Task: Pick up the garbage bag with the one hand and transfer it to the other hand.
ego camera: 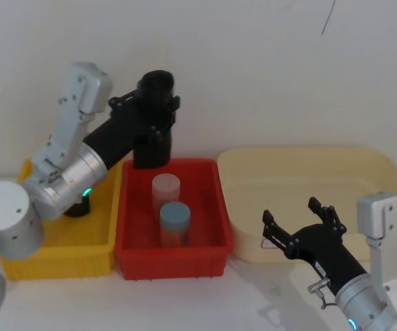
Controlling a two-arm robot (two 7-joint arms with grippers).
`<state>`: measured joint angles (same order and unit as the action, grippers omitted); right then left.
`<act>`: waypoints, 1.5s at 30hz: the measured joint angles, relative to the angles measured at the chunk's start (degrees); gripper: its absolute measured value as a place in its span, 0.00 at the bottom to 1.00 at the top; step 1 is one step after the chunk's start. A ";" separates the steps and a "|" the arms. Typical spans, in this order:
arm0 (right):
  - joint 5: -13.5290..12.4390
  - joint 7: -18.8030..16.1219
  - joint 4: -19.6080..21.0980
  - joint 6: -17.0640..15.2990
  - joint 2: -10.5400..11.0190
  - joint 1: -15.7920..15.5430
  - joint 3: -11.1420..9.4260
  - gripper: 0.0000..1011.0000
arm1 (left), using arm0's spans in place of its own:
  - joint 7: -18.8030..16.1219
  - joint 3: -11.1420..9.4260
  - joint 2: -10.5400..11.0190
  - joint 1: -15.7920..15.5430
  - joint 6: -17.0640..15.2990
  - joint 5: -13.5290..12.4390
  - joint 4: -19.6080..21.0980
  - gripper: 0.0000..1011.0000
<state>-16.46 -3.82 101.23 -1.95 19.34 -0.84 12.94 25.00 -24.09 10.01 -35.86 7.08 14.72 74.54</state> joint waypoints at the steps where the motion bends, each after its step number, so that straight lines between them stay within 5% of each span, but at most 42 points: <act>1: 0.00 0.00 0.00 0.00 0.00 0.00 0.00 0.99 | 0.73 -0.24 -0.52 -0.80 0.63 0.28 -1.32 0.37; 17: 0.00 0.00 0.00 0.00 0.00 0.00 0.00 0.99 | 11.10 -2.88 -9.59 -10.56 7.58 6.29 -20.29 0.37; 45: 0.00 0.00 0.00 0.00 0.00 0.00 0.00 0.99 | 17.53 -5.67 -15.08 -12.02 5.32 12.36 -25.50 0.37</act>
<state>-16.46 -3.83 101.23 -1.95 19.33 -0.84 12.94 42.53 -29.76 -5.07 -47.87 12.41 27.08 49.04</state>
